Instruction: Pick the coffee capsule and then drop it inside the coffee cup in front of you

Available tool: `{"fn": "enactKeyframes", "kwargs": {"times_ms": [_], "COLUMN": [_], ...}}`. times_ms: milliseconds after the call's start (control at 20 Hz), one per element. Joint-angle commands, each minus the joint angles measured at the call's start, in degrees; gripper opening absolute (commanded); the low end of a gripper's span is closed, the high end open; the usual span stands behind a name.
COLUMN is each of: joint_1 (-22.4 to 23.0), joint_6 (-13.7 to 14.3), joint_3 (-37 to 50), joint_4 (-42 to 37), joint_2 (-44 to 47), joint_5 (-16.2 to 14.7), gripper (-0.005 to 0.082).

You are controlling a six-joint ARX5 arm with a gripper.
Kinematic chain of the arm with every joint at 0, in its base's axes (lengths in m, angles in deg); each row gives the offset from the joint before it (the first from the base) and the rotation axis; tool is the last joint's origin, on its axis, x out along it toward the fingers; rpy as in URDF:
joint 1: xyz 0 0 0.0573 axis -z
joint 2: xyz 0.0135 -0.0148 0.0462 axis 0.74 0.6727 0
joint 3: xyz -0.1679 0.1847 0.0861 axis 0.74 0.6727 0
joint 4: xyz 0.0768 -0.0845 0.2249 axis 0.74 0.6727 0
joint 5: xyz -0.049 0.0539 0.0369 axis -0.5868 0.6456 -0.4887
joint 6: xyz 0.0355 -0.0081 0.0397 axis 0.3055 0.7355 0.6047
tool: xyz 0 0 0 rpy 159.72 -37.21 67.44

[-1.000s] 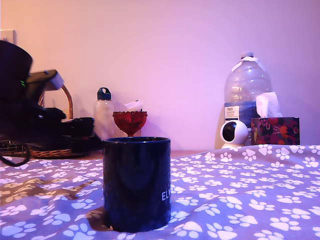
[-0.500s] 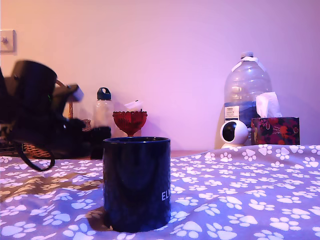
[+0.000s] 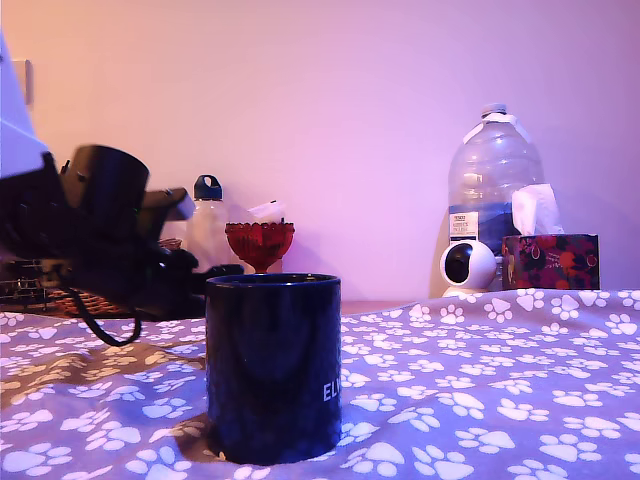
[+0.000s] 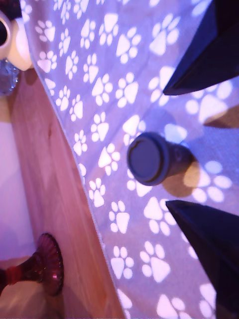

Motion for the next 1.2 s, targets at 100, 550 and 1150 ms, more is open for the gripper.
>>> {"fn": "enactKeyframes", "kwargs": {"times_ms": [100,550,1150], "joint_1": [-0.2,-0.4,-0.5], "joint_6": [0.3,0.3,0.7], "joint_3": [-4.0,-6.6,-6.7], "joint_4": [2.9,4.2,4.2], "joint_2": [4.4,7.0,7.0], "joint_5": [-0.5,-0.7,-2.6], "gripper": [0.0609,0.0606,0.0396]}}
